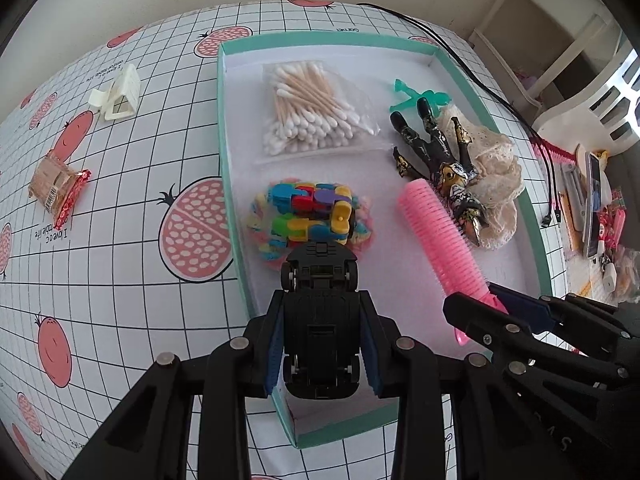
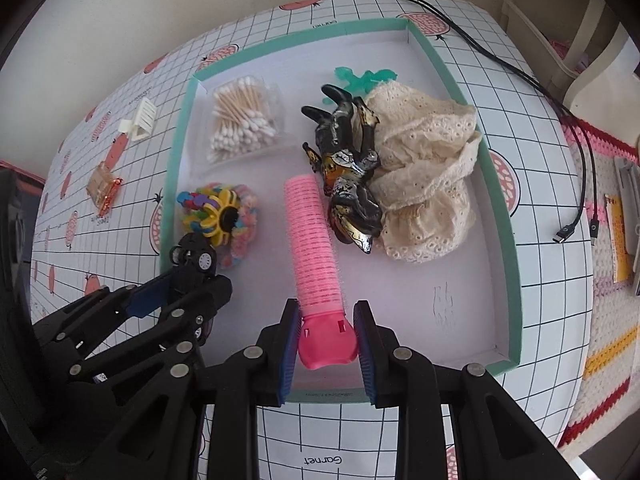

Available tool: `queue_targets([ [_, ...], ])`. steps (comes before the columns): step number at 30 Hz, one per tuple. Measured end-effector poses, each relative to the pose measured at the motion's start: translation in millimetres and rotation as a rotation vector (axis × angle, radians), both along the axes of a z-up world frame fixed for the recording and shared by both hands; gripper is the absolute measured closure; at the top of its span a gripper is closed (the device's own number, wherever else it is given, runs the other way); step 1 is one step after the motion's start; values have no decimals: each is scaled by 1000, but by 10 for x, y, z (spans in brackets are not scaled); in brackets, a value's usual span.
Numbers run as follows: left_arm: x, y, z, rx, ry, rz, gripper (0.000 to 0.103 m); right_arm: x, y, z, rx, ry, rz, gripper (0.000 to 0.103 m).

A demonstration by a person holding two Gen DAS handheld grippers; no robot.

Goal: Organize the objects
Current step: 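Lower the pink roller into the tray with the right gripper while the left lowers the toy car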

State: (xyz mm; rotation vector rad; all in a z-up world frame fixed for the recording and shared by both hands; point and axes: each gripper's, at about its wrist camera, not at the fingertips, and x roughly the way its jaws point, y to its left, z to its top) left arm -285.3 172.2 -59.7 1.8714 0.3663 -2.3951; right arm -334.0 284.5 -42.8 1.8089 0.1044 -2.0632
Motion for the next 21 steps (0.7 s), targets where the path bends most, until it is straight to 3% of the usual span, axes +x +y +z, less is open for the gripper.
queue_targets([
  [21,-14,-67,-9,41,-11,9,66,42,-33,-49,61,-6,12,71],
])
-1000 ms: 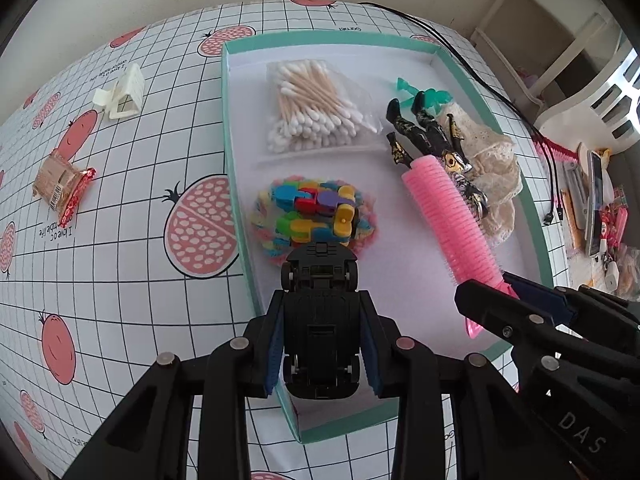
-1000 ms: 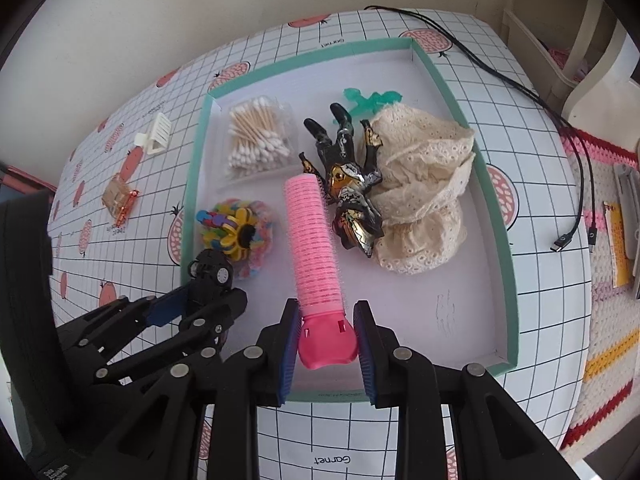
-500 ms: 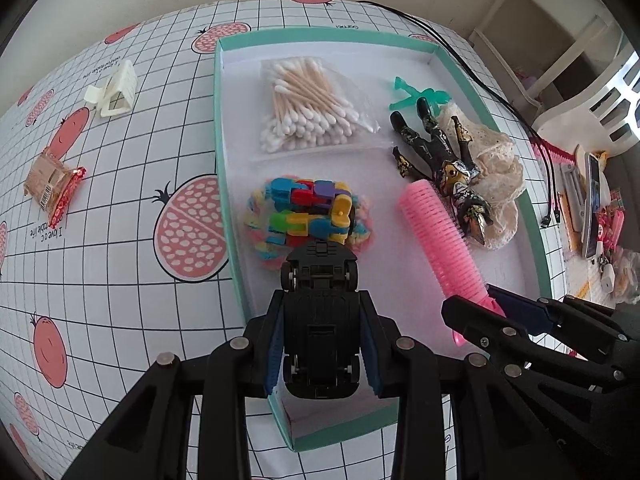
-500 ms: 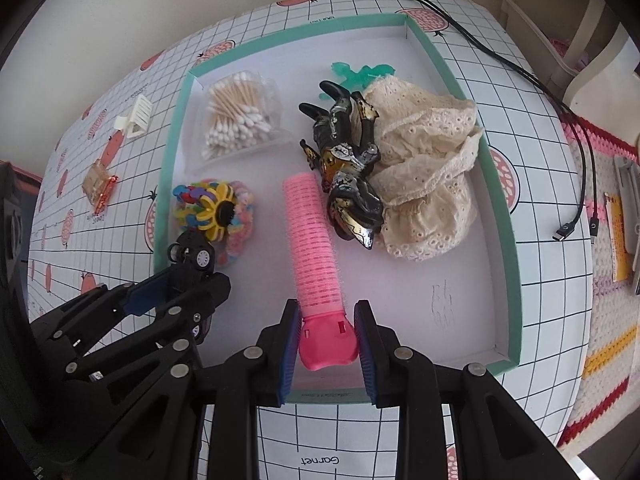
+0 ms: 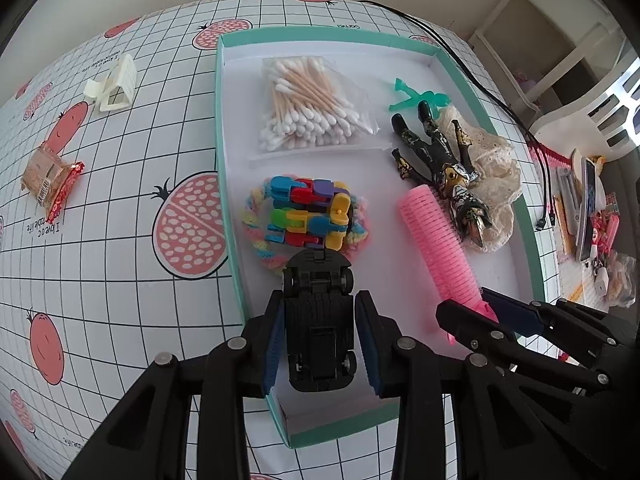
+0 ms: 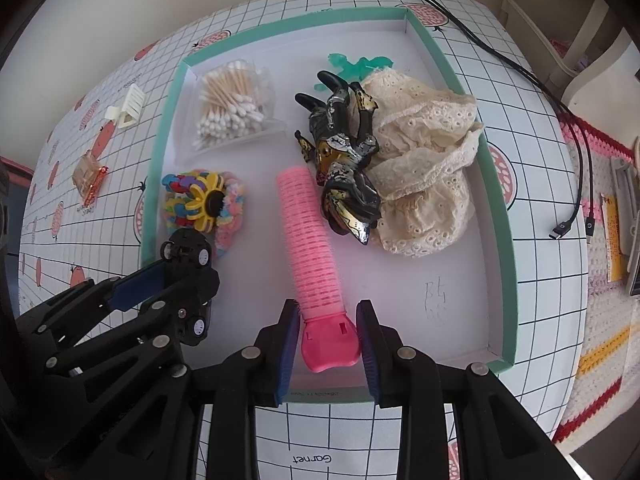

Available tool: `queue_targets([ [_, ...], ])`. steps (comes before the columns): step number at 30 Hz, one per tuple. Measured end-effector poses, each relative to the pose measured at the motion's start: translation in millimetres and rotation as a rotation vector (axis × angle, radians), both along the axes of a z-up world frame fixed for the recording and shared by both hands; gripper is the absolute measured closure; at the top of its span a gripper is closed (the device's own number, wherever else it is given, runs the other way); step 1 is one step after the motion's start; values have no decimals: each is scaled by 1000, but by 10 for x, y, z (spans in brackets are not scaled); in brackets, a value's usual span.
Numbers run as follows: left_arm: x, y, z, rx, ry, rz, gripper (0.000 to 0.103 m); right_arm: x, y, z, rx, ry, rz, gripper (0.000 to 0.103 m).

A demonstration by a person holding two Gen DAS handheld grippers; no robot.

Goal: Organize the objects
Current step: 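Lower the pink roller into the tray with the right gripper while the left lowers the toy car, then open both grippers to release the toy car and pink roller in the tray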

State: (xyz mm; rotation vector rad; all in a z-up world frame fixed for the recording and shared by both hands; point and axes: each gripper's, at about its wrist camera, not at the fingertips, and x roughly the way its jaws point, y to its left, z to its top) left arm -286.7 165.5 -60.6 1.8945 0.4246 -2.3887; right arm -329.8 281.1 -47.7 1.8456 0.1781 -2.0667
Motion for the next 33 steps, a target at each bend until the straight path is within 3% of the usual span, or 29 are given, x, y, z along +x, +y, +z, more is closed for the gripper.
queue_targets([
  [3,8,-22,50,-9,9,4,61,11,5,40,3,6,-1,70],
  [11,38,-116,213,-6,49,17,59,10,16,163,0,30,0,62],
  [16,392,-316,312,-7,70,21,58,23,25,249,-4,53,-2,61],
  [24,212,-333,391,-46,74,52,57,19,-19,305,-3,73,-10,61],
  [25,226,-357,416,-53,72,59,52,25,24,322,-5,72,-19,60],
  [27,234,-411,410,-64,70,80,47,16,49,324,-7,72,-29,47],
  [29,246,-474,414,-75,69,98,46,14,57,325,-2,78,-34,43],
  [33,258,-579,411,-117,64,130,32,-2,69,339,-13,84,-47,35],
])
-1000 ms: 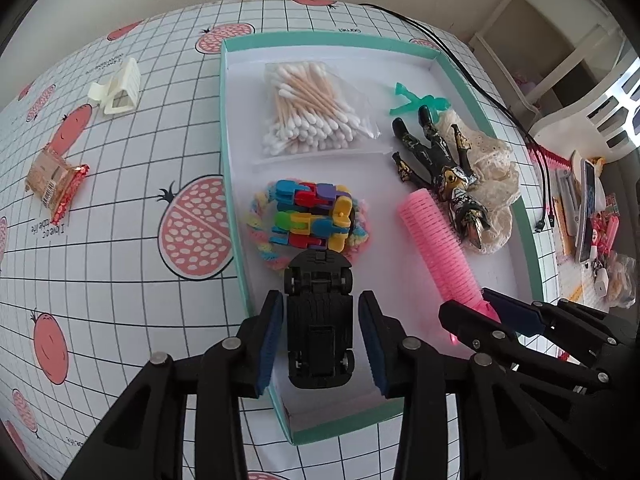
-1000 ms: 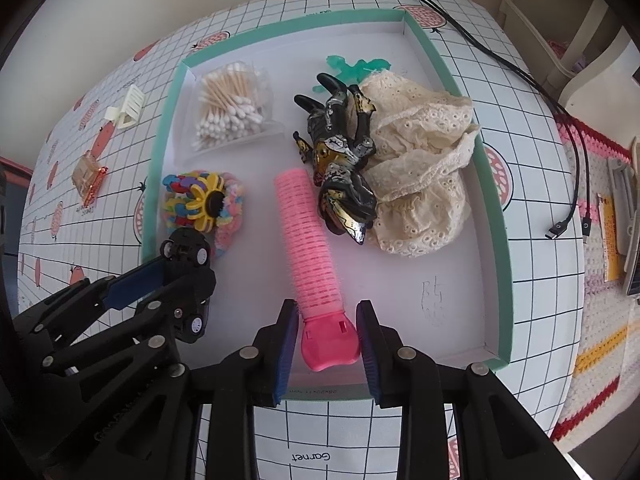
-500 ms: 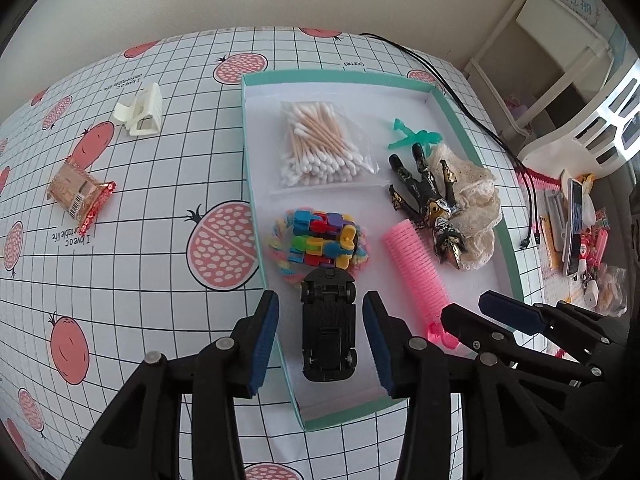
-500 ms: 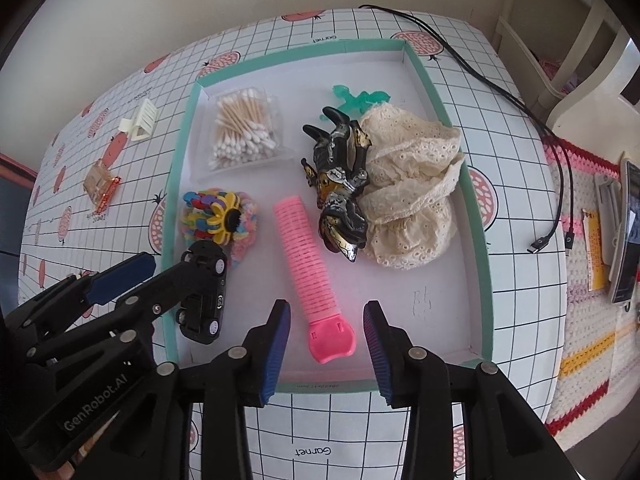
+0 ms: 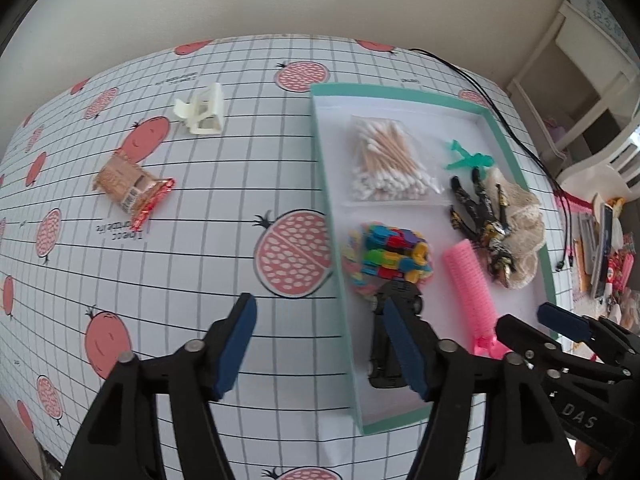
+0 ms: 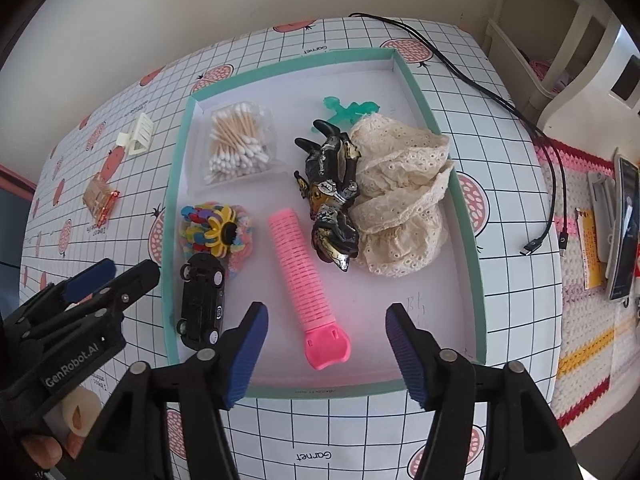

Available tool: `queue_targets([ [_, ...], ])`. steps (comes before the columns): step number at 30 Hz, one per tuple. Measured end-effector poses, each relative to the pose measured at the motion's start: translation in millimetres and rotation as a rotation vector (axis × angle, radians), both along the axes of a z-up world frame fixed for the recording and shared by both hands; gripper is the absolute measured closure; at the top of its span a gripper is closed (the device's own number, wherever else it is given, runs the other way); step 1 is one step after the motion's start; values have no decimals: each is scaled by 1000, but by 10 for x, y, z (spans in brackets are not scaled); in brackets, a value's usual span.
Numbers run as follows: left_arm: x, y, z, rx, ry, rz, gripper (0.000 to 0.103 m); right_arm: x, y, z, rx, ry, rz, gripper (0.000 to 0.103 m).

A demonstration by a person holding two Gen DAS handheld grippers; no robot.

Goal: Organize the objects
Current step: 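Open both grippers to release the toy car and pink roller in the tray, then move the left gripper toward the snack bar while the right moves toward the white hair clip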

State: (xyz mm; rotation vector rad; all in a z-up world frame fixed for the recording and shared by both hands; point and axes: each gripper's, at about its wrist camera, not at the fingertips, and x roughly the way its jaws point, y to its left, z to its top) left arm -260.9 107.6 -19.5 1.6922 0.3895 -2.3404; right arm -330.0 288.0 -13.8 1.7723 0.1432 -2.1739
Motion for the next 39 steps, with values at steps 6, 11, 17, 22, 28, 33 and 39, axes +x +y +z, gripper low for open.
queue_targets([
  [6,31,-155,-36,-25,-10,50,22,-4,0,17,-12,12,-2,18],
  [11,57,-246,-68,-34,-20,71,22,-4,-9,8,-11,19,1,5],
  [17,81,-298,-87,-50,-18,82,12,-10,-3,0,-11,21,-8,0],
  [22,81,-309,-95,-60,-18,86,12,-21,17,-2,-9,23,-21,0],
  [28,78,-329,-110,-79,-23,96,0,-23,18,-6,-6,24,-25,0],
  [33,85,-361,-94,-80,-15,111,0,-25,11,-10,-5,24,-24,0],
  [39,87,-360,-65,-77,-3,109,0,-21,2,0,-7,27,-22,0],
])
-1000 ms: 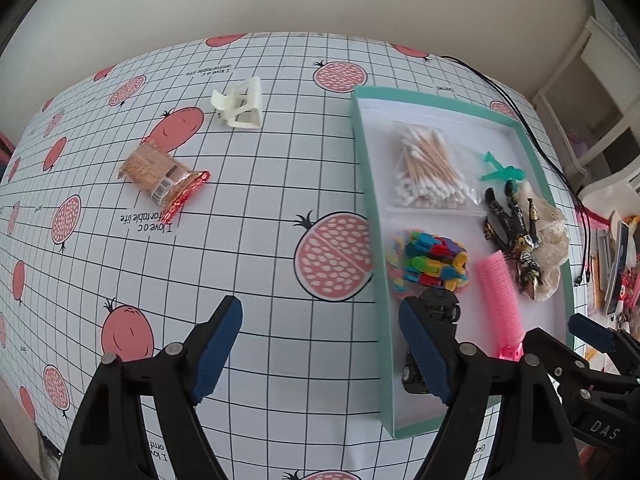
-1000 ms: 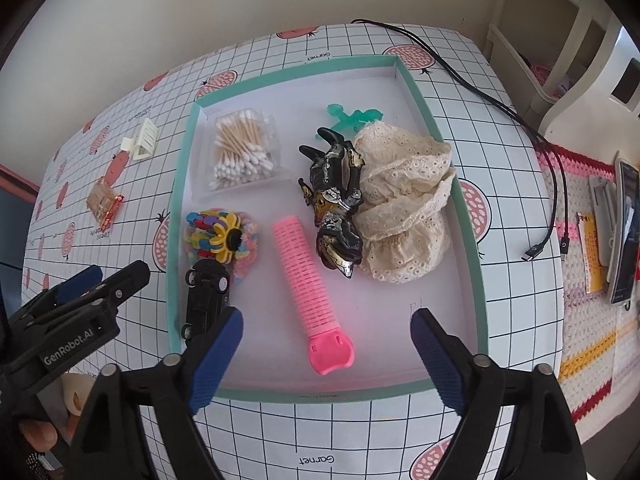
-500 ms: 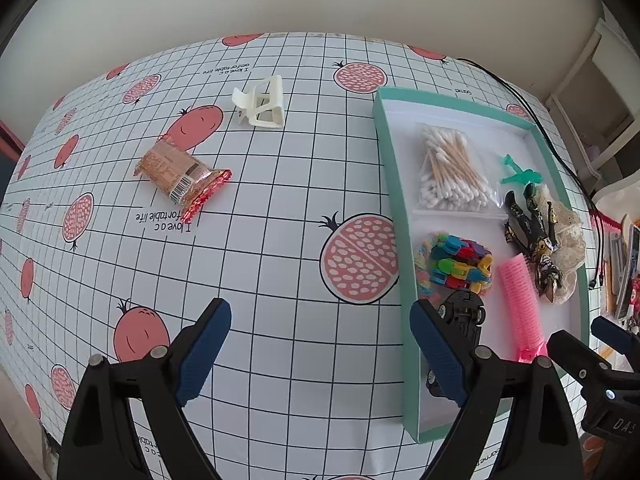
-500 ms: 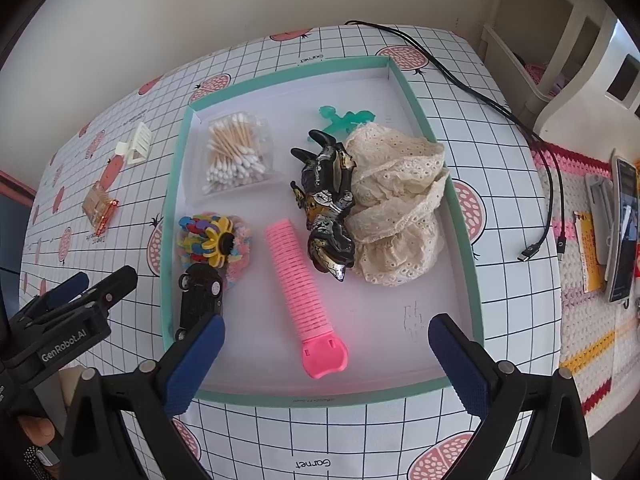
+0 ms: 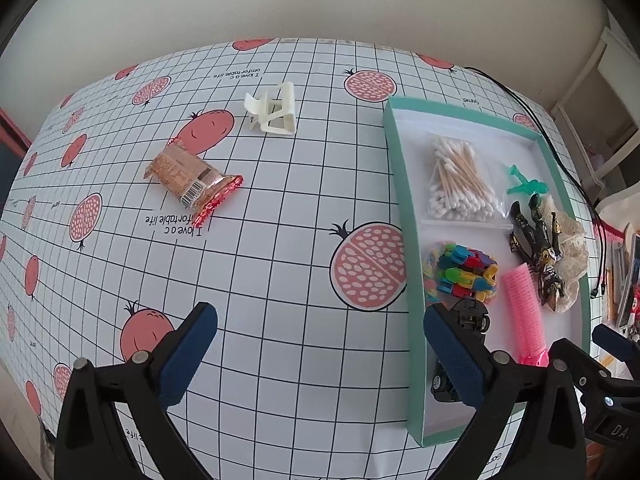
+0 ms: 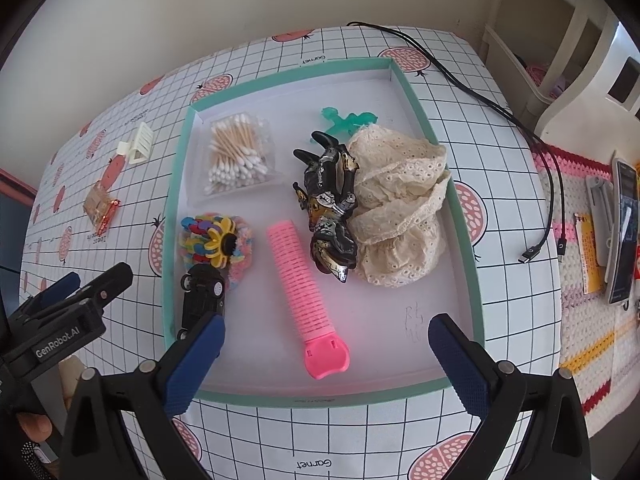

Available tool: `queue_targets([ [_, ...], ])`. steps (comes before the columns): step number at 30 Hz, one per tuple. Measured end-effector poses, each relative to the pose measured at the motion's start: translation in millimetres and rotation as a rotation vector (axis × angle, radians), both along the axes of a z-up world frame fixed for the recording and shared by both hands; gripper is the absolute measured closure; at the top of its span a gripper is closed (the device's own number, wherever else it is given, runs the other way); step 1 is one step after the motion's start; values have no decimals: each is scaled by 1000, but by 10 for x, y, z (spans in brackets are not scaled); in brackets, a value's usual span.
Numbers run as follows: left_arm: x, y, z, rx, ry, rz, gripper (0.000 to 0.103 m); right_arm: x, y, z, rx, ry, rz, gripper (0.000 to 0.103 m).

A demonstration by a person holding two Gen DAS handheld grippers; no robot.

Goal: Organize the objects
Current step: 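Move the left gripper toward the snack bar while the right moves toward the white hair clip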

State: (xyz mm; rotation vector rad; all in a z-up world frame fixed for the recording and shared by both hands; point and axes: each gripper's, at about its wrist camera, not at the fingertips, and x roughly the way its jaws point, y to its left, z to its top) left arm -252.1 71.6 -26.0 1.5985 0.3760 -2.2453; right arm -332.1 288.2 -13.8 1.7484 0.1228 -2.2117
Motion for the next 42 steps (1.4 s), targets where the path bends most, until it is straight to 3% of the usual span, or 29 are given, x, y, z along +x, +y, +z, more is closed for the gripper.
queue_targets([
  [13,-21,-95,59,13,3,19,0,-26,-5,-19,-6,0,-20,0],
  [20,19,-367,178,-49,32,27,0,-21,-133,114,-7,72,-14,0],
  [30,97,-960,248,3,122,153,0,-25,-634,335,-35,173,101,0],
  [34,74,-1175,185,27,131,201,0,-137,-880,368,-85,155,123,0],
  [42,-30,-1459,-35,95,123,258,0,-506,-1586,529,-118,216,225,0],
])
